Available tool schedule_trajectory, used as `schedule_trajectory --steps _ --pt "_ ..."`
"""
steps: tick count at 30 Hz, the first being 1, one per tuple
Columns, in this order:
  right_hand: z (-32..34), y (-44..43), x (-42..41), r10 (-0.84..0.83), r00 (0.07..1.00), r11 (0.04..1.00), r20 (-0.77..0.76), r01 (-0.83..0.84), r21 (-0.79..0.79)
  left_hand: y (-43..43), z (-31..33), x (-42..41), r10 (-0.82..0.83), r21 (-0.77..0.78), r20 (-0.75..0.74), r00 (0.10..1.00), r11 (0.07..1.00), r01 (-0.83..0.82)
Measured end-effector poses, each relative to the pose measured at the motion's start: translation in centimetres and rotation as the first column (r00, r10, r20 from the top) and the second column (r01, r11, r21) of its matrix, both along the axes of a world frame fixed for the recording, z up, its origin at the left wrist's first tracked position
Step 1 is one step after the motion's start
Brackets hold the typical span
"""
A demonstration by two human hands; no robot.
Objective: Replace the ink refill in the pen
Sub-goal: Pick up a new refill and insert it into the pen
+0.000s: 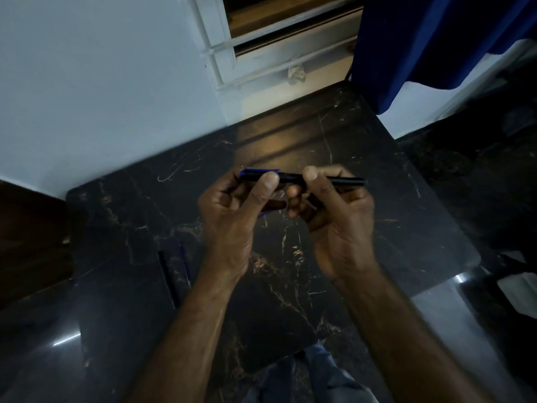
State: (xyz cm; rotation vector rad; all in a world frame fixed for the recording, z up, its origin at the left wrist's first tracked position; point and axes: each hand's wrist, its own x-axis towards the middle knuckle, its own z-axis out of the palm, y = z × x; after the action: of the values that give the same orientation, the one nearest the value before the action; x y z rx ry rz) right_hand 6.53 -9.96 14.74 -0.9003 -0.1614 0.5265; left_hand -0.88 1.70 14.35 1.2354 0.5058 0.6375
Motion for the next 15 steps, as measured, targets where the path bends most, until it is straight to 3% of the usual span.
schedule_trajectory --steps 5,8,10,12,15 --pt "-5.7 -1.7 0.9 0.105 0.993 0.973 -0.058 -0.114 -0.200 1.0 -4.2 -1.9 -0.001 -0.151 -0.195 0.981 0.988 -0.029" --pt "-10.1 -2.6 1.4 0.284 0.942 0.818 0.180 -0.140 -0.558 1.2 -8.5 -3.5 0.006 -0.230 -0.352 0.936 0.969 -0.093" --pt "-12.3 -2.7 1.6 0.475 0.828 0.647 0.300 -0.097 -0.757 1.6 -11.7 -4.8 0.008 -0.119 -0.463 0.886 0.990 -0.071" --pt "-14.0 -2.4 2.2 0.635 0.674 0.510 0.378 0.001 -0.860 2.2 -14.4 -5.9 -0.009 0.057 -0.567 0.823 0.997 0.050" --pt "-16.7 -1.9 3.1 0.774 0.434 0.426 0.462 0.184 -0.886 2.9 -16.8 -6.4 0.027 0.335 -0.686 0.728 0.899 0.281"
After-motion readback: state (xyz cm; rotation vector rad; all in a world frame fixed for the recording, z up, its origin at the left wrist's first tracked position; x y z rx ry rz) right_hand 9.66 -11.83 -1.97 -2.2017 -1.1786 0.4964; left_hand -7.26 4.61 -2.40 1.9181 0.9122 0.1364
